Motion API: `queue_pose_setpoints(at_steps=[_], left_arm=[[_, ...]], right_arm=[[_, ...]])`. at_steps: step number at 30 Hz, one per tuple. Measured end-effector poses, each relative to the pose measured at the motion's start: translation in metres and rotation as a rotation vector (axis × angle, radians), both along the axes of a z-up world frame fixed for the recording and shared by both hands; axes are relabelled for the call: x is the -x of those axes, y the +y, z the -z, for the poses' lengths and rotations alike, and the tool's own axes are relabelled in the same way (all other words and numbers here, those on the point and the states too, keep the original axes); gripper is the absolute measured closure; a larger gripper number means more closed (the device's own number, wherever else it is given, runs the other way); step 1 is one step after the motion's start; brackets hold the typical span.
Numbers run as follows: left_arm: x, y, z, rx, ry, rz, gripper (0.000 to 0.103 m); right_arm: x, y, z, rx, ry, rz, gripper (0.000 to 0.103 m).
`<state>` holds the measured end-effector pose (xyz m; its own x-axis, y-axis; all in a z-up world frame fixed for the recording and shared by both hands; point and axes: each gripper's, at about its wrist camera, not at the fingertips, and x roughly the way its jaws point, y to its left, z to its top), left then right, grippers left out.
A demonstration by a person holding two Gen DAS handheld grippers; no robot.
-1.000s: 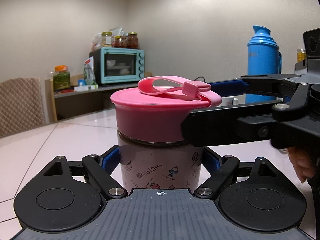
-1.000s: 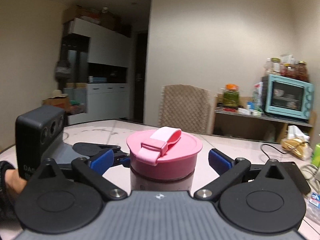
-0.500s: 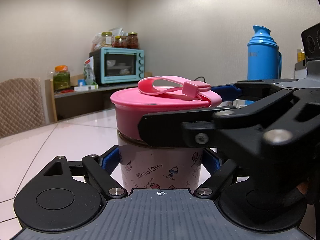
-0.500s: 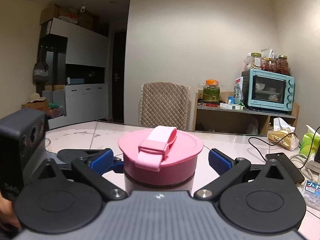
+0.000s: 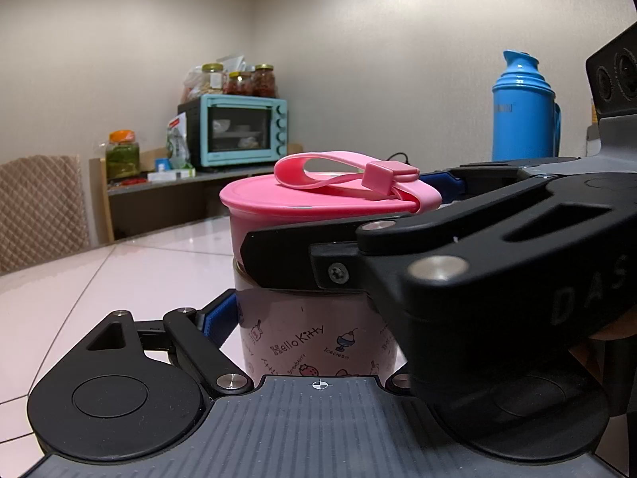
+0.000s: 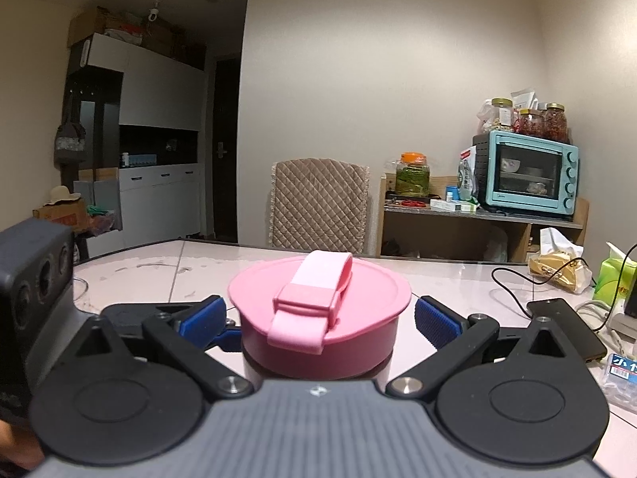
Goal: Unscrew bottle cap and pour
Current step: 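Rotate the right gripper back and regrip the pink cap, then twist the cap with the right gripper while the left gripper holds the bottle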
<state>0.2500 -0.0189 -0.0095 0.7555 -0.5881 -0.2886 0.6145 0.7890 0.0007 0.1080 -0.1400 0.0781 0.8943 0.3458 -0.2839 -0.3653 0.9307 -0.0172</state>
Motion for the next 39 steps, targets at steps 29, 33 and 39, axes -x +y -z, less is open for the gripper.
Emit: queue_pose_setpoints(at_steps=[29,33,39], left_arm=[[-0.0007,0.0014,-0.0001,0.000,0.000,0.001,0.014],[-0.0006,0.0014,-0.0003,0.000,0.000,0.001,0.014],[-0.0013,0.0021,-0.0001,0.000,0.000,0.001,0.014]], right_arm=[[0.0000,0.0022,0.0020,-0.001,0.008,-0.029,0.018],[-0.0007,0.0003,0.0022,0.000,0.007,-0.049,0.018],[-0.0039,-0.0050,0.0017,0.003,0.005,-0.095,0.018]])
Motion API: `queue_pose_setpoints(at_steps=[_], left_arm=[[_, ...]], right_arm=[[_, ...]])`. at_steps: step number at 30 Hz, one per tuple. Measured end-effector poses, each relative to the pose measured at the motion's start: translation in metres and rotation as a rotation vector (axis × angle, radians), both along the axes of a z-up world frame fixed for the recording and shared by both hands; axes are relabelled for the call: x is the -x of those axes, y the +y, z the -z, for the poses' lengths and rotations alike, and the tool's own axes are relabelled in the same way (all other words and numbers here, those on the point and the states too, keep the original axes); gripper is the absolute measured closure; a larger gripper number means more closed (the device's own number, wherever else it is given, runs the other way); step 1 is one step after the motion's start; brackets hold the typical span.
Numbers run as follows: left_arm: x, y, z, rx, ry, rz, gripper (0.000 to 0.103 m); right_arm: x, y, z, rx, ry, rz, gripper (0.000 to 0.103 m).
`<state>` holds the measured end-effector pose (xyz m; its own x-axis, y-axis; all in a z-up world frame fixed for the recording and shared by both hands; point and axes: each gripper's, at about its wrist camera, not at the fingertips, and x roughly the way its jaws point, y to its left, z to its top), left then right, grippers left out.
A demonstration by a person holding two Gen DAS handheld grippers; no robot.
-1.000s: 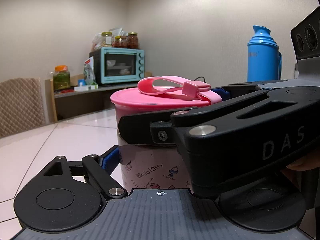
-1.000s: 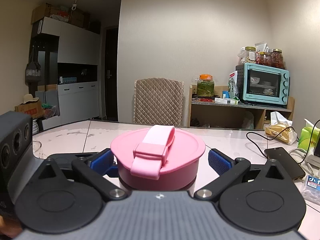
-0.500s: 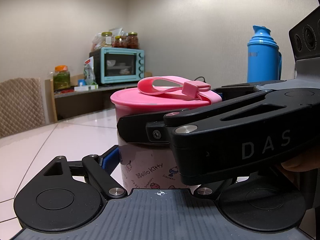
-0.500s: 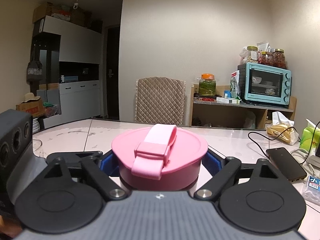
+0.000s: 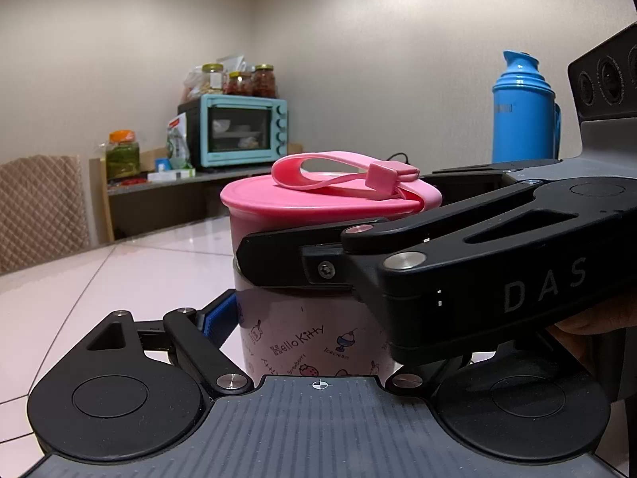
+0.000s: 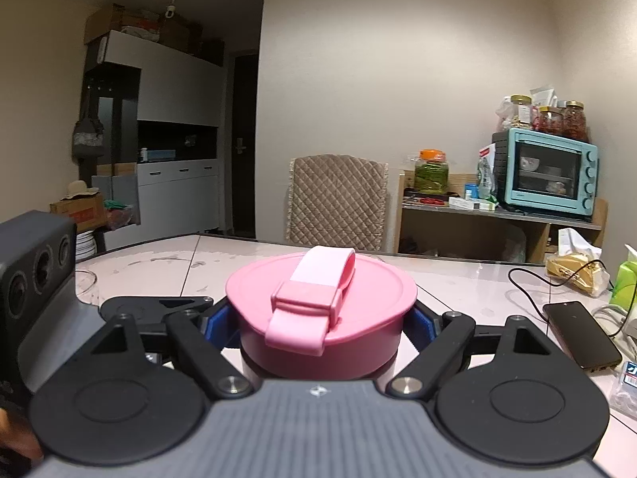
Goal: Unscrew bottle cap and pour
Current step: 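Twist the cap with the right gripper while the left gripper holds the bottle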
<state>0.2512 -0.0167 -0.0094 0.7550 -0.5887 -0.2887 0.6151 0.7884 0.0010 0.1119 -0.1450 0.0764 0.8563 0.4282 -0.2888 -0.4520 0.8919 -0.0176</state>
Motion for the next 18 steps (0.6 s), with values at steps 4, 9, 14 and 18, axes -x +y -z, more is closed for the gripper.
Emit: queue_pose_setpoints(at_steps=[4,9,14,18], left_arm=[[-0.001,0.001,0.000,0.000,0.000,0.000,0.014],[-0.002,0.001,0.000,-0.001,-0.002,-0.001,0.014],[-0.002,0.002,0.000,-0.001,-0.003,-0.007,0.014],[-0.003,0.002,0.000,-0.004,-0.005,-0.011,0.014]], right_arm=[[-0.002,-0.005,0.001,-0.002,-0.009,-0.050,0.018],[-0.006,-0.012,0.002,-0.004,-0.015,-0.115,0.018],[-0.009,-0.018,0.002,-0.011,-0.021,-0.171,0.018],[-0.013,-0.023,0.003,-0.017,-0.025,-0.221,0.018]])
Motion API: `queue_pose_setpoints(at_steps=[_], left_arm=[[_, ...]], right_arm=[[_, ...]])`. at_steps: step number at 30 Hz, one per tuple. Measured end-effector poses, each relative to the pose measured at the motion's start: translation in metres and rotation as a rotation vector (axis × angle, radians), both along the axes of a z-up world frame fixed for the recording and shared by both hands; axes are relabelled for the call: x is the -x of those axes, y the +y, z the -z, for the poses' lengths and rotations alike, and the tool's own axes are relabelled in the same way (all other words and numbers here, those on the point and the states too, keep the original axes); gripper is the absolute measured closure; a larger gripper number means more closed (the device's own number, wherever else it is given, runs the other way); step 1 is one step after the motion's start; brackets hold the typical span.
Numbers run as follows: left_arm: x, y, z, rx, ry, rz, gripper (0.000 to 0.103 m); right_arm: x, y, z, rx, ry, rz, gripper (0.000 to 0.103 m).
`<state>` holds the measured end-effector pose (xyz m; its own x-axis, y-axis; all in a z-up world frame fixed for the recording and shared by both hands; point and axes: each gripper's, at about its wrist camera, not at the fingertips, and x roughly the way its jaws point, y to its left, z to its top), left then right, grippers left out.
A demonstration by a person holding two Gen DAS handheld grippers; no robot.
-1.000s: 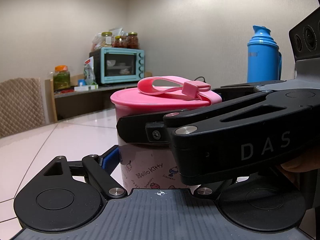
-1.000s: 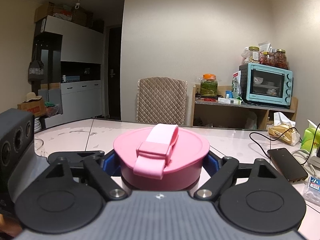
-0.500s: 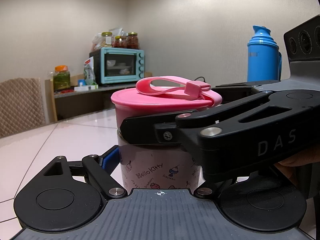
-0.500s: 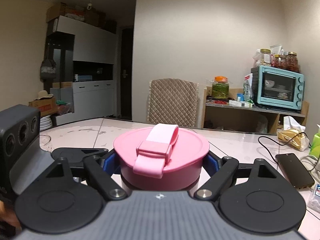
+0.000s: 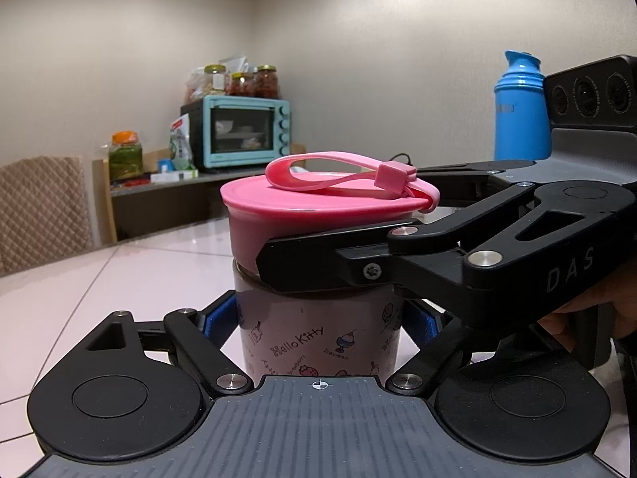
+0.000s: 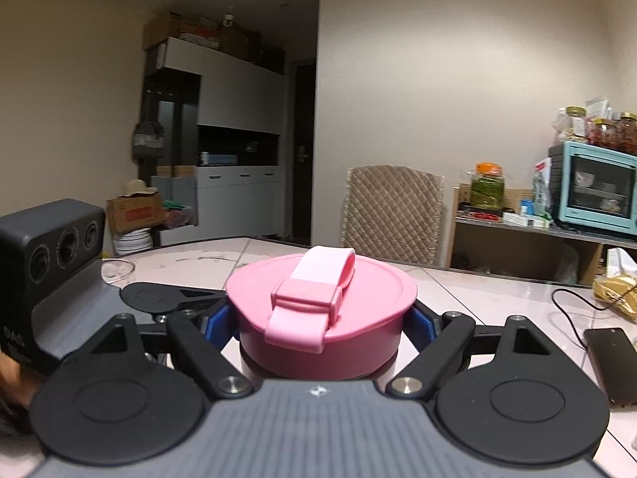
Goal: Unscrew bottle cap and pour
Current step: 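Twist the cap with the right gripper while the left gripper holds the bottle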
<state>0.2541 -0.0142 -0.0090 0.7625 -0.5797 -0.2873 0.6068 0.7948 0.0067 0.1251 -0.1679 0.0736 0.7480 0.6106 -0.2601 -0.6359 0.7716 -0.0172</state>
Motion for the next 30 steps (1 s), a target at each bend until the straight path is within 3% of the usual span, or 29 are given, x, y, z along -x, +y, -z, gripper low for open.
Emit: queue_pose_setpoints(at_steps=[16,30], left_arm=[[0.008,0.003,-0.004,-0.027,-0.013,-0.011,0.014],[0.028,0.025,-0.006,-0.047,-0.009,-0.053,0.014]], right_arm=[[0.004,-0.009,0.000,-0.033,-0.003,-0.065,0.018],[0.012,0.008,0.004,-0.054,-0.001,-0.122,0.018]])
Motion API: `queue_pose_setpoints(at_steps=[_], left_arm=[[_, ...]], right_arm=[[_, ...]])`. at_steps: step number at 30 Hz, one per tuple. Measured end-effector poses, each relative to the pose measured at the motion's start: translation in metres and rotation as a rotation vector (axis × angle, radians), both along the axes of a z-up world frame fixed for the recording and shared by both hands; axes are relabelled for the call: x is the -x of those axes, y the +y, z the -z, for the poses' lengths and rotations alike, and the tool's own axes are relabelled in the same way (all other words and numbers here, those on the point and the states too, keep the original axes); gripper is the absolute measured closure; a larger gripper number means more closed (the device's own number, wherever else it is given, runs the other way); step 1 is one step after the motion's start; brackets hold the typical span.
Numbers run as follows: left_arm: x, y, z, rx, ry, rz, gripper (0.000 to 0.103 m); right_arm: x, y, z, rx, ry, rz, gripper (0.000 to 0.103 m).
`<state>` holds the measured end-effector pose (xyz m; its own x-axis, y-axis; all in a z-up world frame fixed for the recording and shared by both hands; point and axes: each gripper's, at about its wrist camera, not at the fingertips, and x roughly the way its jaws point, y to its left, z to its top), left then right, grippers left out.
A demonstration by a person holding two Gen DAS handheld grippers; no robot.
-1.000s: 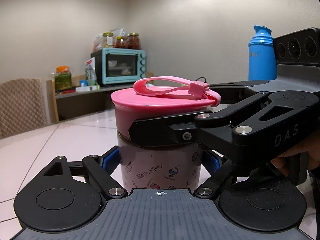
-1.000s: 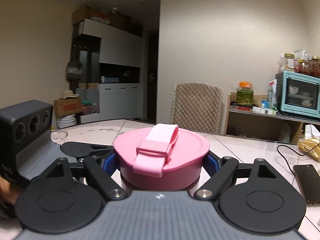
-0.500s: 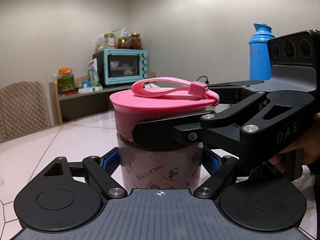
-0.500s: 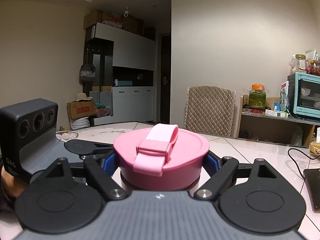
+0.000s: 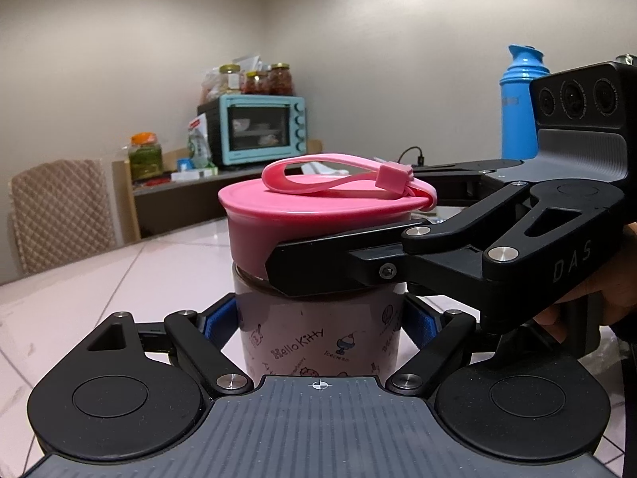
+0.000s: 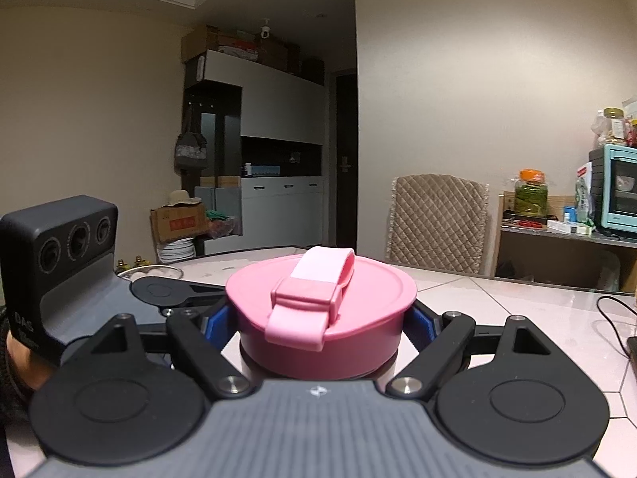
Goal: Unscrew bottle cap and pour
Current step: 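Twist the cap with the right gripper while the left gripper holds the bottle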
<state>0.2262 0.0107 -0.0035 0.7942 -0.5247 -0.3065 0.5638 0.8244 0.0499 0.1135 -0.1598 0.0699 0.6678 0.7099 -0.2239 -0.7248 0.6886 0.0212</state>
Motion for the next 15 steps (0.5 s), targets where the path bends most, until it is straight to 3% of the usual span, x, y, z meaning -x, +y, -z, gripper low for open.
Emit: queue_pose_setpoints(at_steps=[12,15], left_arm=[[0.005,0.011,0.001,0.015,-0.004,-0.005,0.014],[0.005,0.011,0.002,0.019,-0.005,-0.007,0.014]], right_arm=[[0.006,0.010,0.005,-0.005,-0.004,-0.014,0.018],[0.010,0.013,0.004,-0.001,-0.004,0.034,0.008]])
